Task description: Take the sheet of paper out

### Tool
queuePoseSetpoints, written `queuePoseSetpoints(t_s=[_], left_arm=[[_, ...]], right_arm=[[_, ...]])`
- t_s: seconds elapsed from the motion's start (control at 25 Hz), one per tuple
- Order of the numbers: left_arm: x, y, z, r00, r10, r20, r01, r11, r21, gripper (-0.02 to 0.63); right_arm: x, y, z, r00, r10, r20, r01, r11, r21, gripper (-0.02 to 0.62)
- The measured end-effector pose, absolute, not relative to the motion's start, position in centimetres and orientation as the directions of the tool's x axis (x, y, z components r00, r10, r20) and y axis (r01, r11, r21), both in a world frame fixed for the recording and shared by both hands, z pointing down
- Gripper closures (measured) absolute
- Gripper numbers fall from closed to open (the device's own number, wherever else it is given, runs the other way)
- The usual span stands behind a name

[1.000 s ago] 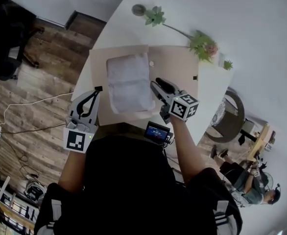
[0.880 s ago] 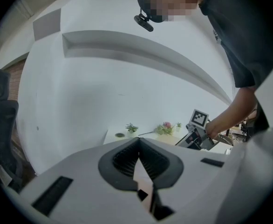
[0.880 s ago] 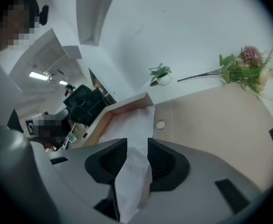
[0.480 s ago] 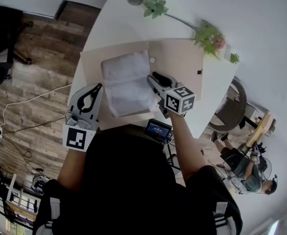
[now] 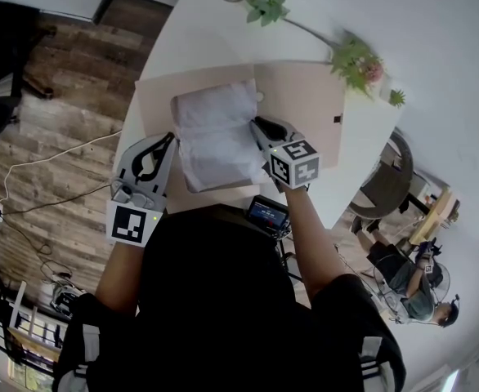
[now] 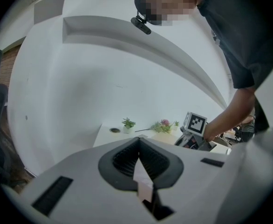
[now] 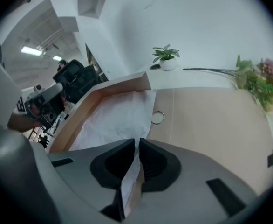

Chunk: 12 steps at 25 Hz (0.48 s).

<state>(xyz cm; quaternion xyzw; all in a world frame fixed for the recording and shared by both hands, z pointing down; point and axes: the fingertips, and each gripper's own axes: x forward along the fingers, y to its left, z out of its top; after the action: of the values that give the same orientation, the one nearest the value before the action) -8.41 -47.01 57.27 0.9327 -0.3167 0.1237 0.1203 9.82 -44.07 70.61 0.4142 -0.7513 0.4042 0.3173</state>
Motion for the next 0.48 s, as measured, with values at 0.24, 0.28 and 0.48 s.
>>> queuePoseSetpoints(t_s=[0.24,0.28,0.48], left_arm=[[-8.3,-47.0,56.8,0.762,-0.572,0.304,-0.629,-0.766,0.135,0.603],[-8.4,-46.9,56.6,0.762,-0.572,0.304,-0.628,-0.768,0.129,0.603],[-8.8,-46.7,55.8,0.753,-0.586,0.298,-0.639,-0.759,0.122,0.603]], right_arm=[[10.3,-44.2,70.6,-0.444,-0.382,0.811,-0.884,0.333,-0.327,0.581],[10.3,-44.1,70.4,-0.446,-0.389,0.806,-0.884,0.331,-0.330,0.581],[11.3,-43.6,68.6,-0.445,-0.451,0.774,-0.890,0.323,-0.323,0.583]])
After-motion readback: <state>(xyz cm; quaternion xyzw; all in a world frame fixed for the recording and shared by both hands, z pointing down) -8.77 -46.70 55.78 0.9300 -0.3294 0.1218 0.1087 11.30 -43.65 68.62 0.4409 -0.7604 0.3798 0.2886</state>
